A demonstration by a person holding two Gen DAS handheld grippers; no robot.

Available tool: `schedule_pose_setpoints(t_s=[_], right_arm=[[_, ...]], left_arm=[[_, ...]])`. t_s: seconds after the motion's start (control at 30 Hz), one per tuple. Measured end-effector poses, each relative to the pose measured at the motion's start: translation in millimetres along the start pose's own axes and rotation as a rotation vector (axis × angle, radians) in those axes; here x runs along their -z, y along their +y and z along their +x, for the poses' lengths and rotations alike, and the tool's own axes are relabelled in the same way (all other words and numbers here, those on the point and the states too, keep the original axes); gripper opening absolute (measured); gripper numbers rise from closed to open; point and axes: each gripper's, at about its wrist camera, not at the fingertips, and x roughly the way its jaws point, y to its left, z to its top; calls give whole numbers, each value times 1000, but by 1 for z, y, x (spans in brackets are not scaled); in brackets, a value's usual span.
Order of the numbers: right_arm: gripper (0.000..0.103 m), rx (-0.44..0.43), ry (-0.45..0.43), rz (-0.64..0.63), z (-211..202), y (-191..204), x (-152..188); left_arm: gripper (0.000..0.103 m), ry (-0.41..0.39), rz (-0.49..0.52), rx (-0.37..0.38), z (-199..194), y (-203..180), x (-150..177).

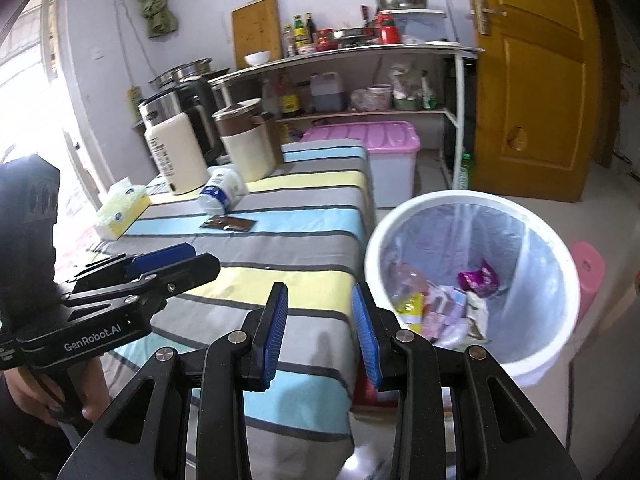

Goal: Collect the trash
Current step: 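Lift both open tools away from the bin toward the yogurt tub and wrapper, then grasp the white yogurt tub with the left tool while the right tool grasps the brown wrapper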

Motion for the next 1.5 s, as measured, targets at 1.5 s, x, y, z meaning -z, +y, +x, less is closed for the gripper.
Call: schedule_pose_setpoints(t_s=[1.5], right_arm=[[36, -165, 96, -151, 121, 48, -64]], left_arm=[[51, 91, -75, -242, 93, 134, -74]])
